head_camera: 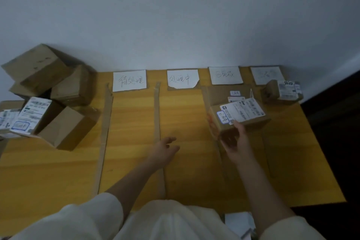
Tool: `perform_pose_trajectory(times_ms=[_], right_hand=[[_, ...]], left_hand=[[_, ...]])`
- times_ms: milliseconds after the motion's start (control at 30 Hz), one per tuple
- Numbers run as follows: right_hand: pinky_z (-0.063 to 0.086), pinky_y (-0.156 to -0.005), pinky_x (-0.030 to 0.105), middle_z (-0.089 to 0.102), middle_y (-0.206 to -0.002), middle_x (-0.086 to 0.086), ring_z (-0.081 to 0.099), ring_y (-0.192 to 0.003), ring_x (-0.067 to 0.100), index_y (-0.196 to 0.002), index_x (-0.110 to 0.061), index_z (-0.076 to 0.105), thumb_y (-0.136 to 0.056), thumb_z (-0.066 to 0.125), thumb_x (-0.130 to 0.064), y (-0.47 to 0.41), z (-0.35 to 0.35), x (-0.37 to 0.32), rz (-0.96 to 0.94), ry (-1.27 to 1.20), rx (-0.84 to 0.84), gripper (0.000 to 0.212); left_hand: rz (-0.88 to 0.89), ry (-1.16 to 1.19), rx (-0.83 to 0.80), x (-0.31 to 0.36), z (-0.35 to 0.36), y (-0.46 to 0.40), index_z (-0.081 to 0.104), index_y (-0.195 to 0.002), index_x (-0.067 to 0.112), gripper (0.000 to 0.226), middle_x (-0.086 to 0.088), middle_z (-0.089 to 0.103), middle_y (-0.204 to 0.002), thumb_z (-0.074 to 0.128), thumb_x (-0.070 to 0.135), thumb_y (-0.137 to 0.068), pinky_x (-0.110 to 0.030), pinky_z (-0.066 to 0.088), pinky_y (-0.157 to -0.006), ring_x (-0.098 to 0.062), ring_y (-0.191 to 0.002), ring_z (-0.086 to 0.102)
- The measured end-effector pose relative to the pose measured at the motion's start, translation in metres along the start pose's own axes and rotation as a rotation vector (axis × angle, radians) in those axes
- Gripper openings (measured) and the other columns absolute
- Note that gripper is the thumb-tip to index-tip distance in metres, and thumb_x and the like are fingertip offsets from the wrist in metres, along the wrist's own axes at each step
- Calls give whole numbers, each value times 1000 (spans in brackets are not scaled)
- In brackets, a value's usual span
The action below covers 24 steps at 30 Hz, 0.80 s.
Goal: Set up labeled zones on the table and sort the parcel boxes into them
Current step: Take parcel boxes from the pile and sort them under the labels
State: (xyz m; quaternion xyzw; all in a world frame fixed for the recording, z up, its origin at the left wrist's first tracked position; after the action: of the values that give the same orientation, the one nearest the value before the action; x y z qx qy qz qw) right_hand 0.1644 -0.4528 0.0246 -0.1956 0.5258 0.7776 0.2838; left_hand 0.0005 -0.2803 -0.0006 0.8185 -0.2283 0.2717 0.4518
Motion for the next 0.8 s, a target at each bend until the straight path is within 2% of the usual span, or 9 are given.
perform_pose_trajectory(times_ms=[100,200,333,367,433,567,667,800], right_hand=[[43,-106,43,64,-125,5,59,-118,24,-139,-22,47,-83,70,-37,-22,7,-20,8,95,16,63],[47,-101,39,61,-122,6,58,-112,22,-136,-21,49,-81,71,-43,-44,20,-42,18,143,83,63],[51,-94,35,58,-119,7,58,-107,20,-136,-19,48,-80,73,-44,-68,35,-63,35,154,136,66],[51,-93,35,58,-118,7,58,-106,20,-136,-18,47,-80,73,-44,-74,37,-66,43,155,138,67],[51,-91,34,58,-120,7,57,-107,20,-139,-18,45,-79,74,-42,-83,42,-71,58,140,134,71],[52,-82,32,58,-120,8,58,-109,21,-141,-16,41,-76,78,-39,-99,44,-74,80,102,138,78],[52,-88,32,57,-122,8,57,-112,21,-142,-14,39,-76,78,-40,-107,42,-74,95,88,139,81],[53,-94,33,54,-127,9,55,-116,21,-144,-17,36,-74,79,-45,-111,36,-72,104,91,135,87]], left_hand=[[-17,-34,-28,6,9,-4,48,-137,24,47,0,50,-142,56,39,-93,-40,45,-103,-18,-129,48],[-43,-104,-42,12,15,-9,46,-140,25,50,-3,51,-140,55,41,-94,-37,47,-100,-21,-127,49],[-80,-194,-27,21,23,-16,45,-141,24,50,-9,58,-130,54,38,-95,-36,49,-91,-19,-101,58],[-86,-210,-27,23,25,-17,44,-142,24,50,-9,58,-131,54,38,-95,-35,49,-90,-19,-101,58],[-92,-247,-31,25,28,-20,42,-143,23,52,-8,55,-135,53,39,-95,-33,48,-91,-23,-111,59],[-119,-268,-76,26,32,-24,39,-145,21,54,-7,48,-141,53,38,-95,-31,45,-91,-24,-121,54],[-122,-281,-86,23,34,-25,38,-145,19,56,-7,43,-147,54,37,-95,-33,41,-102,-25,-130,46],[-126,-306,-63,19,36,-25,39,-144,20,56,-7,42,-147,55,38,-94,-35,40,-106,-26,-132,44]])
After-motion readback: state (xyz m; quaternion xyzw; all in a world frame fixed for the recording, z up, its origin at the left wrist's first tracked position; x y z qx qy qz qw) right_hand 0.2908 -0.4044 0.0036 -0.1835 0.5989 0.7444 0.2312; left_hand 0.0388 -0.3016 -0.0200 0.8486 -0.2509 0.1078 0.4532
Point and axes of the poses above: each hand's wrist, its own y-axis away from the middle knuckle, its own z-axis out of the palm, x = y × z, the point moved 1 cm from there along -y, towards the middle knuckle
